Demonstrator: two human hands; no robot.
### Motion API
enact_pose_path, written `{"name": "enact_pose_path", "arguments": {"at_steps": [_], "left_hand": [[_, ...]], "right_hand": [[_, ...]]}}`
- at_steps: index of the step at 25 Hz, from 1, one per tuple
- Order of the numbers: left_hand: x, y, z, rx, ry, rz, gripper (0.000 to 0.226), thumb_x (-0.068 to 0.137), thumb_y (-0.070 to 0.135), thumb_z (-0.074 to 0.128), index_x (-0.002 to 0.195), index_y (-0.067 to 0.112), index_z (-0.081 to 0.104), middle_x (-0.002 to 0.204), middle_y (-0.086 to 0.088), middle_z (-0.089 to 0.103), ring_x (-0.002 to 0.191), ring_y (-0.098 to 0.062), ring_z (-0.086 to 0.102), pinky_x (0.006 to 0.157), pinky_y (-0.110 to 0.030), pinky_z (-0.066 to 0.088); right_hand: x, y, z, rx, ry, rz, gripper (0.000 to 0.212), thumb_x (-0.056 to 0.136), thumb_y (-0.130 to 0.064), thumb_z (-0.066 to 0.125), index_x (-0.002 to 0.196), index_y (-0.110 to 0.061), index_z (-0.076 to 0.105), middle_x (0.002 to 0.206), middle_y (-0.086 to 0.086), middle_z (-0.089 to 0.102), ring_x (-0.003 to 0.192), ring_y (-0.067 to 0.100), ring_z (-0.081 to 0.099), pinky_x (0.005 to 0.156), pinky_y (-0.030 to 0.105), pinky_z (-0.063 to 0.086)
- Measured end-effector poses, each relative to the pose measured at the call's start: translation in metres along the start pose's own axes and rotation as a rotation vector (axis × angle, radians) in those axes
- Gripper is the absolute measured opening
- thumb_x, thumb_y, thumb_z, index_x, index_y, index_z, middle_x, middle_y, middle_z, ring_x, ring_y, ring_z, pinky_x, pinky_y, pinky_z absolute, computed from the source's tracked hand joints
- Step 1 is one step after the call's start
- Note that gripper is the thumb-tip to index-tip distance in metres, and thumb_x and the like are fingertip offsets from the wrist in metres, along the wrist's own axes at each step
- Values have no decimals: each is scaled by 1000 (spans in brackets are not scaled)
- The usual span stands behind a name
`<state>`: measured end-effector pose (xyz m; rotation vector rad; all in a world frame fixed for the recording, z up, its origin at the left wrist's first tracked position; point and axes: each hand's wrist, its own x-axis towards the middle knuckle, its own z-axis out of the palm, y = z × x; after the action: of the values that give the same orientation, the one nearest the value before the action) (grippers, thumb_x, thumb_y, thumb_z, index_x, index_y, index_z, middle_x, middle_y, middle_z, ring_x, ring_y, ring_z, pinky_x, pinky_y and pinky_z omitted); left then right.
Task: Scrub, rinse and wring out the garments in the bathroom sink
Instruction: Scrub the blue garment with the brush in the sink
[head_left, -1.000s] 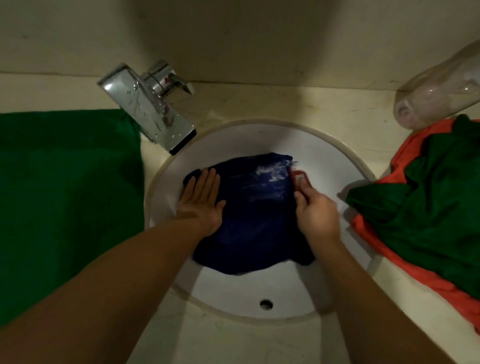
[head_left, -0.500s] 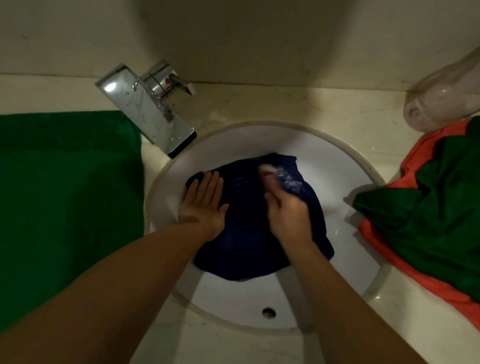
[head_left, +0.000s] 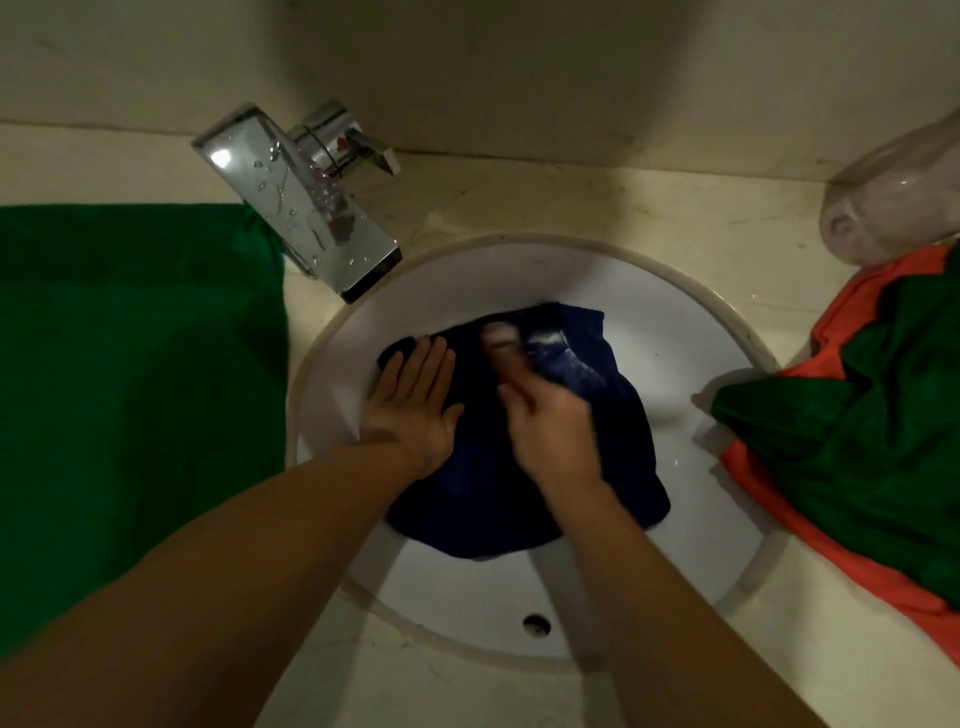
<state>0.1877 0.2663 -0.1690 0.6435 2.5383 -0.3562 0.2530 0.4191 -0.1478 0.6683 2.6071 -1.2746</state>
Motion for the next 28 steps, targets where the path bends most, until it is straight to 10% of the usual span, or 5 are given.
{"name": "enact_pose_path", "arguments": {"at_steps": [8,13,19,24,28], "left_hand": [[-2,-2,2,0,21,31,64,106,45,2,154,14,-27,163,-3,-33,150,-21,-29,118,-42,-23],[-2,0,5,-18,42,10,66,107,46,6,156,12,-21,165,-4,-28,151,-21,-27,119,-42,-21],[-3,1,5,-30,32,15,64,106,45,4,149,12,-30,163,-3,-33,150,-20,-29,119,-42,-21],[-1,3,4,-41,-17,-17,65,106,46,4,152,12,-29,162,-4,-34,150,-21,-30,120,-43,-20],[-6,0,2,-26,-26,-16,63,106,45,1,147,12,-33,161,-4,-35,150,-21,-31,121,-41,-20]], "right_hand": [[8,56,-72,-189,191,281,37,103,-37,58,139,-35,62,114,15,73,98,34,67,89,32,50],[4,9,11,-89,-99,-156,46,101,-33,54,143,-53,50,114,11,74,96,27,71,88,39,58],[15,56,-90,-280,119,263,38,102,-37,58,140,-32,61,117,13,72,103,34,68,97,37,52],[-19,16,-7,-205,-156,-127,44,102,-39,54,142,-58,46,108,12,71,93,31,68,82,37,56],[-11,56,-72,-279,32,214,35,104,-40,53,139,-40,59,108,11,69,86,22,58,80,33,48]]}}
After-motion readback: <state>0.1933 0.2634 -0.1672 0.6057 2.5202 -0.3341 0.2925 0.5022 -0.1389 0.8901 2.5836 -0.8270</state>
